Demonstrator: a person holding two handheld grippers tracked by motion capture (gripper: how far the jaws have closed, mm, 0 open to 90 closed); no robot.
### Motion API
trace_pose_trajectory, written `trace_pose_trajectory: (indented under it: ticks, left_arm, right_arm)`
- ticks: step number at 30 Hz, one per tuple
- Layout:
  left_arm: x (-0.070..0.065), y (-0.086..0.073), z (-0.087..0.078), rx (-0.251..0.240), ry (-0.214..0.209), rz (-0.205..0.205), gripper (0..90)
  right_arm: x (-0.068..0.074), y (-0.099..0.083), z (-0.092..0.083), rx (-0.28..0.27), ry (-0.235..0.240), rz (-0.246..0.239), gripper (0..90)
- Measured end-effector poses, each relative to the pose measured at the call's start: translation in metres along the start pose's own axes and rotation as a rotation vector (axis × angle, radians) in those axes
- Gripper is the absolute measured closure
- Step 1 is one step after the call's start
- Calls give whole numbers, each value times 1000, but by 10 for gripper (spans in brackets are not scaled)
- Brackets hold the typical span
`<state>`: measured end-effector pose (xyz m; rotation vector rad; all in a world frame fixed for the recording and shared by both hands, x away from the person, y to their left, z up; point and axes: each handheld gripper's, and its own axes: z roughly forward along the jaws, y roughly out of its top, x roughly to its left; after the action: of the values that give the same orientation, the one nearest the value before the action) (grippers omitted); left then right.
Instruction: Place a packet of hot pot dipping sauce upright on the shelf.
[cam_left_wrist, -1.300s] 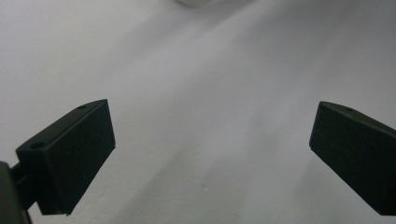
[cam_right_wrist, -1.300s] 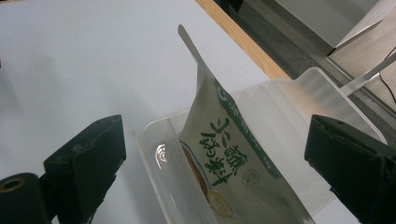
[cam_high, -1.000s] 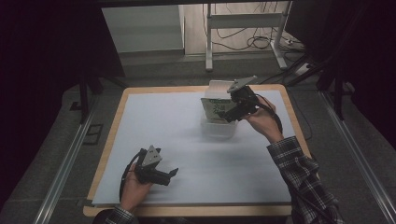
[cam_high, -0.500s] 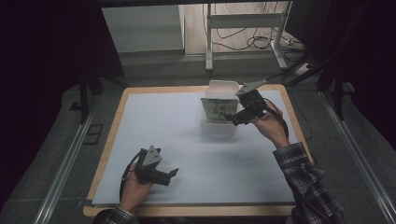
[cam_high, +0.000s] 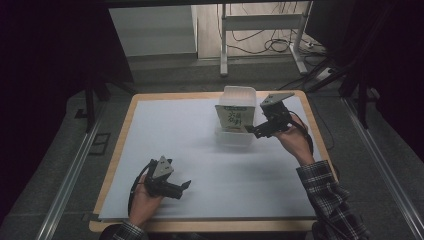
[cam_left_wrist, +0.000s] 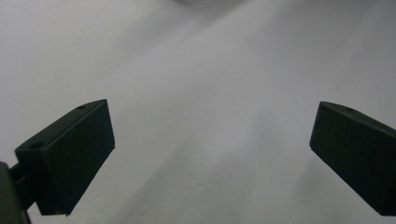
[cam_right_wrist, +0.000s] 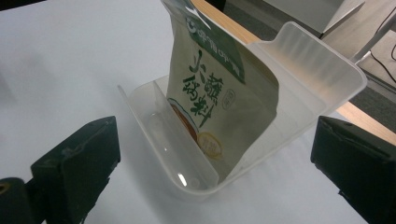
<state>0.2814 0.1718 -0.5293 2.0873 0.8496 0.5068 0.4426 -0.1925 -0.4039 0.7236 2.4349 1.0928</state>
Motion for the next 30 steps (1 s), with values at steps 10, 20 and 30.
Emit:
trace_pose_trajectory:
  ticks: [10, 20, 30]
  left_arm:
    - [0, 0, 0, 2, 0, 1, 1]
    - [0, 0, 0, 0, 2, -1, 1]
    - [0, 0, -1, -2, 3, 0, 1]
  right_arm:
    - [1, -16, -11, -41, -4, 37, 16]
    - [4, -30, -12, -12, -13, 65, 16]
    - [3, -42, -11, -4, 9, 90, 8]
